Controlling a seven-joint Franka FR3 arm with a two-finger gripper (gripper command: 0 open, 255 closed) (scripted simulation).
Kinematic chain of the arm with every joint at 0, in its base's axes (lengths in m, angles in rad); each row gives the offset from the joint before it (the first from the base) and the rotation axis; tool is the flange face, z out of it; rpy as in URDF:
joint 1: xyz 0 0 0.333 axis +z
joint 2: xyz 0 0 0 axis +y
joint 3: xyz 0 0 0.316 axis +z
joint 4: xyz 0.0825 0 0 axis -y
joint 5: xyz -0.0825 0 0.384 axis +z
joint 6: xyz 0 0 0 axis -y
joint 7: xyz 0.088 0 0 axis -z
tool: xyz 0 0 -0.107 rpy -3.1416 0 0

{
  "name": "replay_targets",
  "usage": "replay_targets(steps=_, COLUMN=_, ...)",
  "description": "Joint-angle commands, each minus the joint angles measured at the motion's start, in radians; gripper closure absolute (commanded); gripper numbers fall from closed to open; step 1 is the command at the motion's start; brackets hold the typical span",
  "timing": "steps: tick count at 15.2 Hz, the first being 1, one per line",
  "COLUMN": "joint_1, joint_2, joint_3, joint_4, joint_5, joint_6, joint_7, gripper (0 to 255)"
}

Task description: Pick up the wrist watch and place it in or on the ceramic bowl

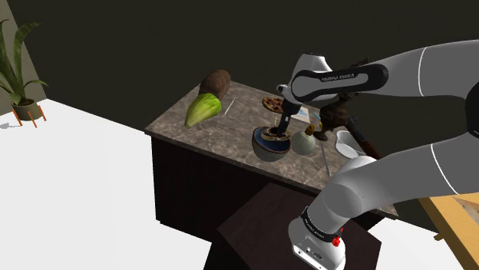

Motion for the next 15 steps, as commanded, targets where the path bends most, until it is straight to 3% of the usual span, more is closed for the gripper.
replay_targets(steps=1, joint_1=-0.001, joint_2=0.007, joint_3=-0.003, joint_4=-0.01, joint_5=-0.002, joint_6=0.017, joint_7=-0.001, gripper=255)
replay_targets(steps=7, joint_1=-0.001, joint_2=0.007, joint_3=-0.003, joint_4=-0.01, joint_5=-0.002, joint_6=0.017, joint_7=-0.001, gripper=255)
replay_targets(steps=8, joint_1=-0.001, joint_2=0.007, joint_3=-0.003, joint_4=-0.01, joint_5=-0.002, joint_6=0.017, joint_7=-0.001, gripper=0)
replay_targets(steps=13, joint_1=-0.001, joint_2=0.007, joint_3=-0.003, joint_4=-0.01, joint_5=-0.002, joint_6=0.017, joint_7=-0.001, gripper=0)
replay_targets(steps=15, joint_1=0.0, joint_2=-0.028, joint_3=0.011, joint_4=0.036, joint_5=0.005, joint_6=-0.063, joint_7=0.0, gripper=0)
